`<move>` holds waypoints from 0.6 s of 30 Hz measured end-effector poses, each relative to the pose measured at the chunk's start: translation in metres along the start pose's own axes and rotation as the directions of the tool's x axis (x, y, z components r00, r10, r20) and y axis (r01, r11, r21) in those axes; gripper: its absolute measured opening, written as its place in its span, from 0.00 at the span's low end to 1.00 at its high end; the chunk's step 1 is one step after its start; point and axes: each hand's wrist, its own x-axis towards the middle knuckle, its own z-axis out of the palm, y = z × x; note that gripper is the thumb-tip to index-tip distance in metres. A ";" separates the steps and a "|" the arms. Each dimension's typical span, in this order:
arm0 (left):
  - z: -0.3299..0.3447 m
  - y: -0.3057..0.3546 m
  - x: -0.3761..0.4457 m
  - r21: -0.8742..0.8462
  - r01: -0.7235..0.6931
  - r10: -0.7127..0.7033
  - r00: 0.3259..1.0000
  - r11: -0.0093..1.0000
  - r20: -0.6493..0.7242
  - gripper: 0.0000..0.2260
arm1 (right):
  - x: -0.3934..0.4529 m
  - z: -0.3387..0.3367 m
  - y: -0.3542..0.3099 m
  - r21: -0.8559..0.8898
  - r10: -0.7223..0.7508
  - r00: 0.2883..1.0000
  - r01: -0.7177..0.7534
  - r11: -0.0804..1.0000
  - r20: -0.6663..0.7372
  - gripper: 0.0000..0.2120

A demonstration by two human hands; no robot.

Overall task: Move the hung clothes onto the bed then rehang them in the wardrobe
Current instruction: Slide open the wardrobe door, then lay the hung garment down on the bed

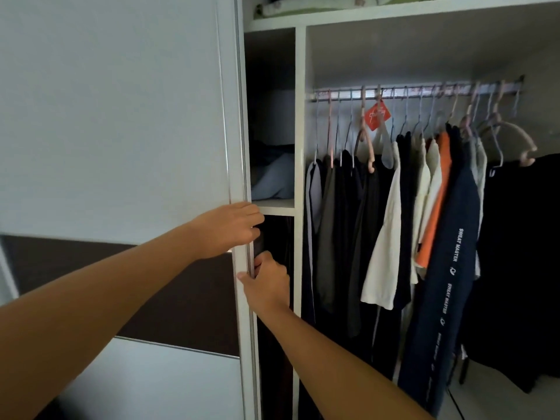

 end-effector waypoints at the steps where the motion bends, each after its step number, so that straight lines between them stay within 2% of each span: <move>1: 0.001 -0.001 -0.003 -0.012 0.019 -0.019 1.000 1.000 0.002 0.13 | 0.001 0.002 -0.002 0.002 0.003 1.000 -0.003 1.000 0.013 0.14; 11: 0.008 -0.001 -0.014 -0.010 0.091 -0.091 0.996 0.996 0.018 0.12 | 0.004 0.015 -0.005 0.025 -0.007 1.000 0.007 1.000 0.012 0.14; 18: 0.002 0.001 -0.005 0.015 0.113 -0.114 0.987 0.994 0.118 0.14 | 0.011 -0.001 -0.002 0.008 -0.014 0.993 0.013 1.000 0.119 0.13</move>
